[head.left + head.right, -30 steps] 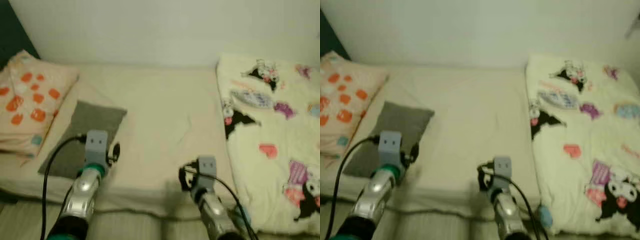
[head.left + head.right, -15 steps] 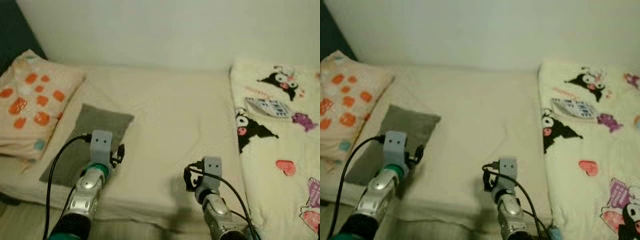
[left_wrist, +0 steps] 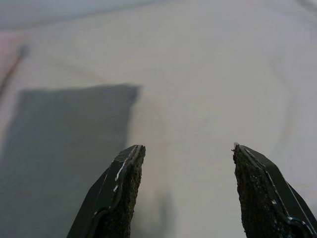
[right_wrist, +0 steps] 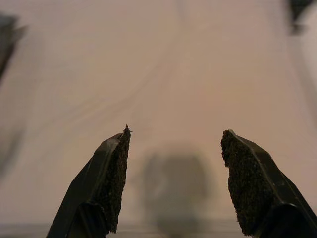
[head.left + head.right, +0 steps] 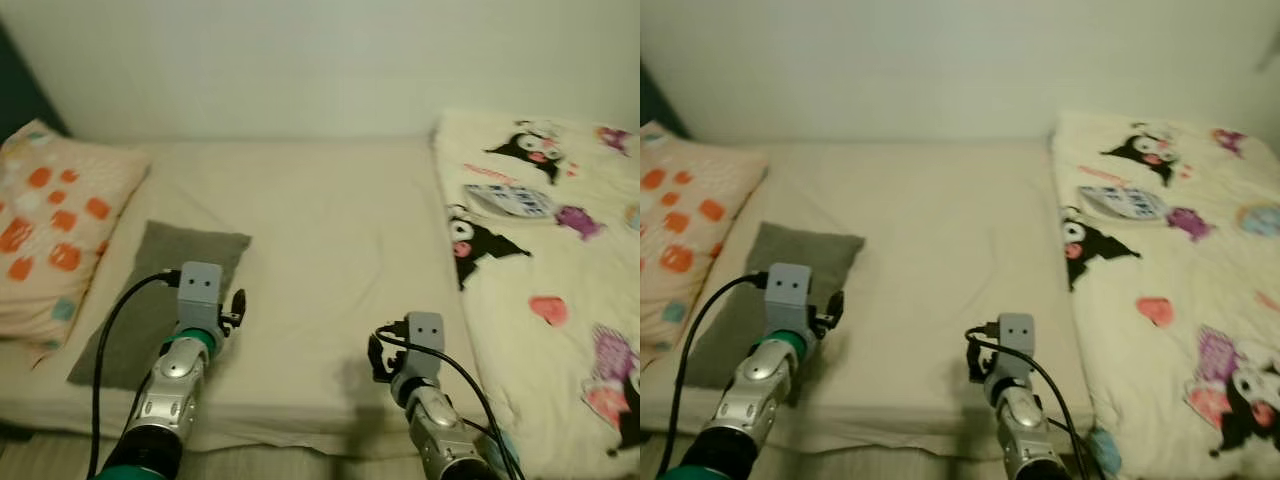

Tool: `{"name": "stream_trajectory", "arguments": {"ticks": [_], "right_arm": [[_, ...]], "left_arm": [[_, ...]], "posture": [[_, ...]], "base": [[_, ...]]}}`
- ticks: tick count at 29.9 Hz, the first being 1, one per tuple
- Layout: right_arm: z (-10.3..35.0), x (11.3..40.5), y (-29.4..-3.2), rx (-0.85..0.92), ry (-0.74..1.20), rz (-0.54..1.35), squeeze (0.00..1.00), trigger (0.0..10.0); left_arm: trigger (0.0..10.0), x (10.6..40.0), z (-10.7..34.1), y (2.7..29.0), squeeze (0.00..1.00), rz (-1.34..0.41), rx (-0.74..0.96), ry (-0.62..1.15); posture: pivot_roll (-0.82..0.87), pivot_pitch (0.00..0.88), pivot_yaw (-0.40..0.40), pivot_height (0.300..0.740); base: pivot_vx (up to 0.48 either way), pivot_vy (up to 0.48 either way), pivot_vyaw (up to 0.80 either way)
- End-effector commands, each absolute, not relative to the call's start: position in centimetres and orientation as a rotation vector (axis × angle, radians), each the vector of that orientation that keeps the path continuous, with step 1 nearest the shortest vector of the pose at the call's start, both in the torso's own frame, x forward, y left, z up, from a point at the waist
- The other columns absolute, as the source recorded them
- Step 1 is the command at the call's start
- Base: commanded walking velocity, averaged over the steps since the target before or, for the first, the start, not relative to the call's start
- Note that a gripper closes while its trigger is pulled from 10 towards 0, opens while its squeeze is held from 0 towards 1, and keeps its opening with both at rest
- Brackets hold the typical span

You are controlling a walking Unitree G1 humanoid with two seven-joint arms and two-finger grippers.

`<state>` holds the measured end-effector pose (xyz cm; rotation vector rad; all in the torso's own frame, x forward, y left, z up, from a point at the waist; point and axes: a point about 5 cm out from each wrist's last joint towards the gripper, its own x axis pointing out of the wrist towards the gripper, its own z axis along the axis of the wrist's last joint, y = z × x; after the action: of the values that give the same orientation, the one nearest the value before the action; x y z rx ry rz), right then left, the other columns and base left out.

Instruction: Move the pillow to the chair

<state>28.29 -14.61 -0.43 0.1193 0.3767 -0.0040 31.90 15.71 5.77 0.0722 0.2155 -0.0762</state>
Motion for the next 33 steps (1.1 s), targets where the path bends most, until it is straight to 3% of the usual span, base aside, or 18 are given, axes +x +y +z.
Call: {"name": "stream_trajectory", "arguments": {"ticks": [1,13,33], "right_arm": [[-0.95,27.84,-14.53,0.134,0.403,-0.017,0.0,10.0],[-0.93,27.87,-14.46,0.127,0.403,-0.016,0.0,10.0],[-1.14,27.64,-14.34,0.126,0.412,-0.013,0.0,10.0]], "left_arm": [[10.0,31.65,5.25,15.86,0.0,-0.085,0.073,0.243],[10.0,31.67,5.22,15.8,0.0,-0.092,0.058,0.249],[10.0,31.43,5.14,15.91,0.0,-0.1,0.057,0.249]], "posture": [[0.06,0.0,0.151,0.74],[0.06,0.0,0.151,0.74],[0.07,0.0,0.149,0.74]], "base": [[0.0,0.0,0.0],[0.0,0.0,0.0],[0.0,0.435,0.0]]}}
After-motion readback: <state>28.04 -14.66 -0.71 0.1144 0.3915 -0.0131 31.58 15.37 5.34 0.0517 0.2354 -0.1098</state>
